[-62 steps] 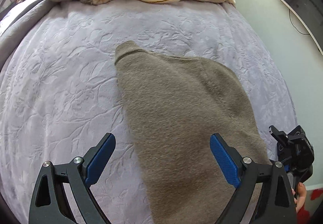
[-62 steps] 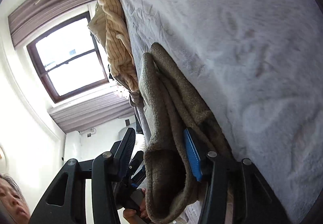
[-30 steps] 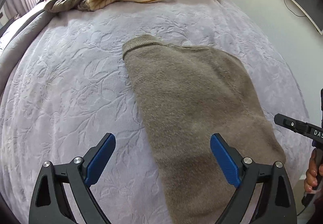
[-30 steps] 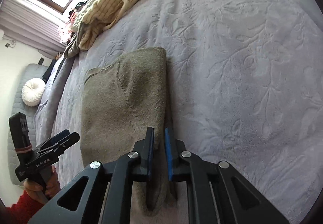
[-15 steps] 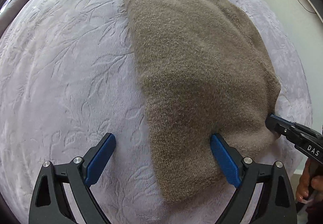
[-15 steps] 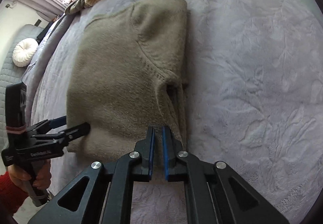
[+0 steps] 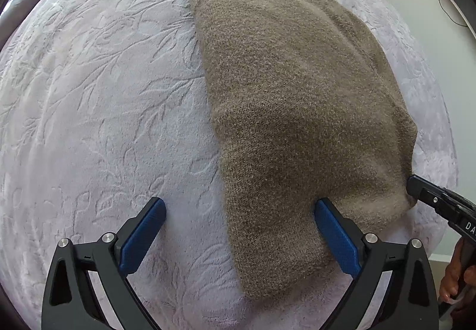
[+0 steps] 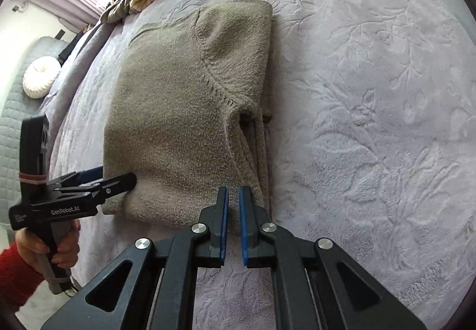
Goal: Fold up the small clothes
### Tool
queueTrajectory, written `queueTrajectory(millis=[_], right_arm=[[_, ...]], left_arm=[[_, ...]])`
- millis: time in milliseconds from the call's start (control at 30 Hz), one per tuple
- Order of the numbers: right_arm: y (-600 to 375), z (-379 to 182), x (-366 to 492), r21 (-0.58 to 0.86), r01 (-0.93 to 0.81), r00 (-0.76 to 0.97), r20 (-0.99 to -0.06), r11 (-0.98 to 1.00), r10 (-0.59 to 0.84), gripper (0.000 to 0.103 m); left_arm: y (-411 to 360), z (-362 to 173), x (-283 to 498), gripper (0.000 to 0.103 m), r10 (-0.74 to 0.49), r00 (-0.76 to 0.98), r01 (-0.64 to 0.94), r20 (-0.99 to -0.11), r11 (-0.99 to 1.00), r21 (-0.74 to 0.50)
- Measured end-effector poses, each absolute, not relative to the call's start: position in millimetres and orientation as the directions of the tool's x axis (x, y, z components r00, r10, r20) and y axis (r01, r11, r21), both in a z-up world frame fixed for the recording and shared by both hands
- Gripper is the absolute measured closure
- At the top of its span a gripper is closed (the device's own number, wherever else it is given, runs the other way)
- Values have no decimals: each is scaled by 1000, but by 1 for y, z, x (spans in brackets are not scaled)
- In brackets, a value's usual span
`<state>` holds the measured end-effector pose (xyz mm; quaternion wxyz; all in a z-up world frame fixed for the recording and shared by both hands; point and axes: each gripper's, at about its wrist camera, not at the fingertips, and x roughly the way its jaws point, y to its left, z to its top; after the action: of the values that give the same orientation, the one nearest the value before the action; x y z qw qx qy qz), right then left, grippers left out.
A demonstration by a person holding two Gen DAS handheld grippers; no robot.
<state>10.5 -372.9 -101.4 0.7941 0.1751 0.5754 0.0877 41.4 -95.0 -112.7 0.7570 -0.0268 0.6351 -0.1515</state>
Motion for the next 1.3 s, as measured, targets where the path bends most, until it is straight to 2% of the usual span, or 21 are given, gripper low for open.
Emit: queueTrajectory(millis=[100, 167, 233, 400, 467, 533, 733, 1100, 1133, 1200, 1233, 1300], right_arm=[[-385, -94, 16, 389, 79, 343, -875, 918, 341, 91], [-395, -92, 21, 400, 101, 347, -872, 911, 344, 75], [-405, -93, 27, 423, 135, 352, -866, 896, 356, 66], [-426, -97, 41, 496, 170, 367, -834, 851, 413, 63], [-433, -100, 50, 545, 167, 373, -806, 822, 459, 54], [-437, -106, 65, 597, 160, 375, -774, 786, 511, 51], [-444, -145, 110, 733, 156, 307, -673, 662, 673, 50], [-415, -173, 154, 797, 83, 180, -602, 598, 778, 48], [-413, -175, 156, 794, 95, 176, -607, 601, 775, 50], [-412, -176, 153, 792, 112, 175, -610, 600, 772, 64], [-411, -173, 153, 797, 116, 184, -604, 593, 775, 69], [-412, -167, 148, 822, 130, 209, -569, 554, 795, 71]], left_arm=[[-87, -107, 43, 3, -262, 159, 193, -952, 954, -231], [-81, -104, 45, 3, -259, 167, 194, -951, 955, -226], [-76, -99, 48, 3, -260, 175, 189, -950, 955, -227], [-60, -87, 64, 3, -276, 215, 155, -937, 957, -246], [-54, -86, 77, 3, -319, 210, 151, -924, 944, -292], [-52, -89, 93, 3, -383, 186, 145, -905, 922, -360], [-68, -117, 138, 3, -583, 65, 140, -810, 809, -572], [-104, -124, 147, 3, -557, 43, 227, -830, 814, -534], [-107, -123, 145, 5, -539, 52, 244, -841, 823, -513], [-109, -119, 143, 23, -525, 72, 260, -848, 831, -492], [-107, -116, 142, 27, -532, 82, 258, -842, 828, -498], [-98, -109, 142, 49, -559, 95, 244, -823, 815, -526]])
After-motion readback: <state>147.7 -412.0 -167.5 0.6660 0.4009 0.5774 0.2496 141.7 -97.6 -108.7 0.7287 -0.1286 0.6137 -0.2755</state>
